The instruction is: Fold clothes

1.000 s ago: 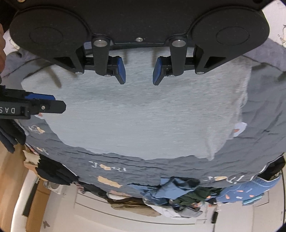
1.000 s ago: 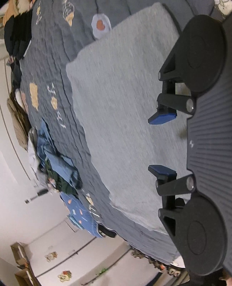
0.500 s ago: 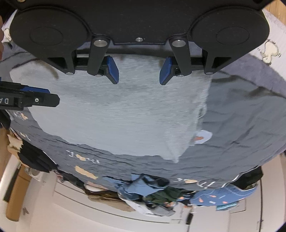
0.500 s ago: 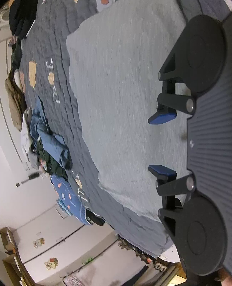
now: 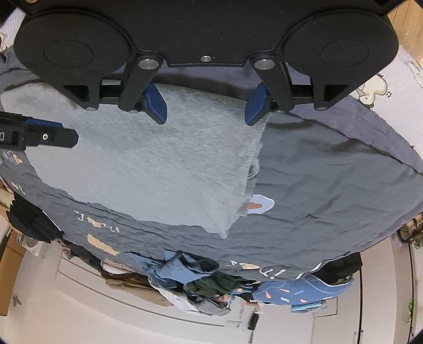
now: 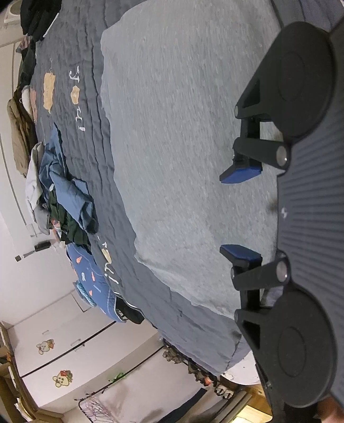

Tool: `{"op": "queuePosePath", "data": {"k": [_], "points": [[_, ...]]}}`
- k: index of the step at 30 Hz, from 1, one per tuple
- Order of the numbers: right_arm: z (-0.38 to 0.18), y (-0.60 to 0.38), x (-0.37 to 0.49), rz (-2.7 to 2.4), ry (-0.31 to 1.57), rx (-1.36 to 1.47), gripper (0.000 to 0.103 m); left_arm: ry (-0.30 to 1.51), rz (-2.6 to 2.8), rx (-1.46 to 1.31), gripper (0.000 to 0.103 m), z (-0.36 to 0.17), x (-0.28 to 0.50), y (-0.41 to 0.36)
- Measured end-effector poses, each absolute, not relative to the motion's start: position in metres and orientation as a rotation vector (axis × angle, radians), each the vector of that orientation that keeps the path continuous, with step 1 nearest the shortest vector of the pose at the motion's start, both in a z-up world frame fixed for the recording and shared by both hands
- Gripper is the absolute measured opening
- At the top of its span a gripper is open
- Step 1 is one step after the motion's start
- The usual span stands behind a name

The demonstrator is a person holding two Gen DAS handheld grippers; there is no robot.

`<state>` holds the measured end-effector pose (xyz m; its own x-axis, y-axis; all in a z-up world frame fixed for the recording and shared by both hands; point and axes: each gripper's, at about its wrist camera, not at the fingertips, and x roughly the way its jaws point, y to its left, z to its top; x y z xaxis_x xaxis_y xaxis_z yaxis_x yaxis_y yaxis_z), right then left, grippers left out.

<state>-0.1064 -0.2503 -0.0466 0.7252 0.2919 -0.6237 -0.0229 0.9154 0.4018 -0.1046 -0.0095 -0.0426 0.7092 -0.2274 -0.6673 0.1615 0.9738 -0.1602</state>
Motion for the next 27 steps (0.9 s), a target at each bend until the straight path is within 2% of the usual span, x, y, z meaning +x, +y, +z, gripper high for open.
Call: {"op": "queuePosePath", "data": {"k": [8,27], "points": [[-0.048,-0.247,-0.106,0.176,0.747,0.377,0.051,0.753,-0.17,-0.143,0.065,-0.044,-0.1,-0.001],[-0.05,-0.25,-0.105,0.172,0.748,0.396,0.055,0.83,0.001,-0.493,0.065,-0.07,-0.087,0.045]]}}
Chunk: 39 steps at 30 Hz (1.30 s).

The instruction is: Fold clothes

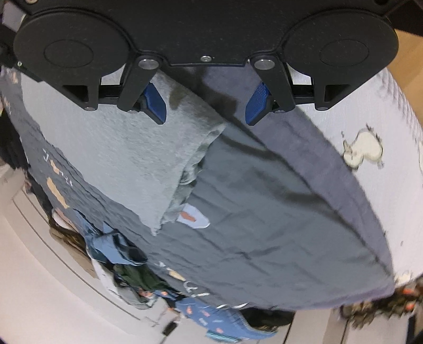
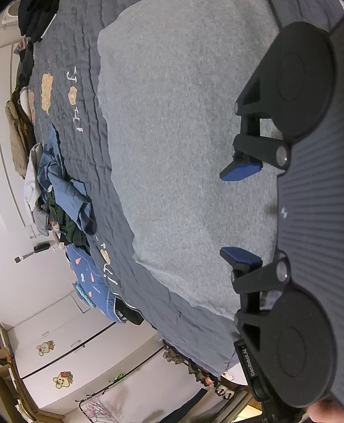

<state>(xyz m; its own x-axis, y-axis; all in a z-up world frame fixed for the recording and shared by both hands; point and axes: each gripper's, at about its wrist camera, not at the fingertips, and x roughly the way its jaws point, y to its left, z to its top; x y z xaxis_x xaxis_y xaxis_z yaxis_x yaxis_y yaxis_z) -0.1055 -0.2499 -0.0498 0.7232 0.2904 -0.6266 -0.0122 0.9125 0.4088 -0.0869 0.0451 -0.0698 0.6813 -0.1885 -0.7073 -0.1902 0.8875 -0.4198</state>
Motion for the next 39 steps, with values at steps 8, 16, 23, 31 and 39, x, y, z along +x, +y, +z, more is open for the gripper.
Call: {"op": "queuePosePath", "data": {"k": [8,16,23,31,39], "points": [[-0.051,-0.252,-0.106,0.171,0.755,0.409,0.055,0.853,0.004,-0.684,0.065,-0.087,-0.082,0.058],[-0.05,-0.256,-0.108,0.167,0.754,0.422,0.056,0.812,-0.027,-0.679,0.024,-0.087,-0.079,0.051],[-0.049,-0.257,-0.109,0.175,0.754,0.436,0.056,0.801,-0.042,-0.666,0.022,-0.084,-0.079,0.045],[-0.049,-0.251,-0.108,0.211,0.767,0.423,0.056,0.766,-0.05,-0.638,0.027,-0.08,-0.081,0.042],[-0.051,-0.251,-0.107,0.206,0.779,0.427,0.056,0.782,-0.059,-0.577,0.027,-0.085,-0.073,0.03]]}}
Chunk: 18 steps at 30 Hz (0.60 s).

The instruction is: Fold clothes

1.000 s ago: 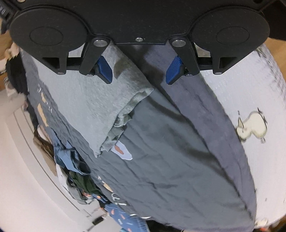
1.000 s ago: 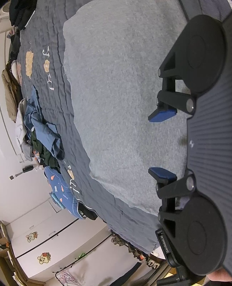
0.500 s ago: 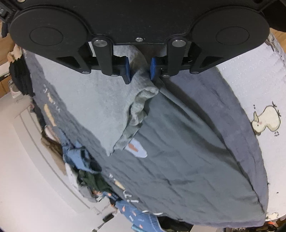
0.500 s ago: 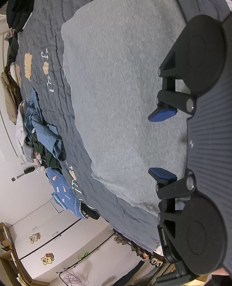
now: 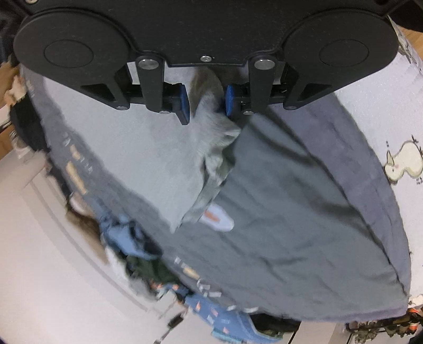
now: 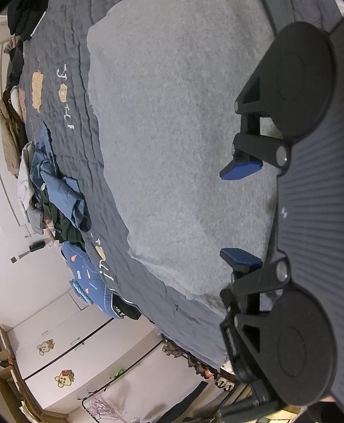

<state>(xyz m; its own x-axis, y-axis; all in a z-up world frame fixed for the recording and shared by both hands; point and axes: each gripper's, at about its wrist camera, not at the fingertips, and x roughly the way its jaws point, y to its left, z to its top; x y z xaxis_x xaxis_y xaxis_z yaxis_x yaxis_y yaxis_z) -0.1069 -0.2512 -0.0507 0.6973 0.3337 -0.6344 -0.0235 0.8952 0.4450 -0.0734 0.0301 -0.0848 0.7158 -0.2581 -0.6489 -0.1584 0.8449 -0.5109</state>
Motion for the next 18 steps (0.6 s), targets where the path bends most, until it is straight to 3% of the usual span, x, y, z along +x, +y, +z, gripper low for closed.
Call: {"op": "queuePosePath", "data": {"k": [9,12,18], "points": [[-0.051,-0.253,-0.108,0.201,0.785,0.42,0.056,0.776,-0.037,-0.604,0.029,-0.091,-0.067,0.031],[-0.05,-0.256,-0.111,0.192,0.783,0.424,0.056,0.734,-0.034,-0.612,0.016,-0.086,-0.069,0.03],[-0.048,-0.265,-0.116,0.175,0.775,0.432,0.056,0.735,-0.002,-0.643,0.017,-0.087,-0.068,0.028]]}}
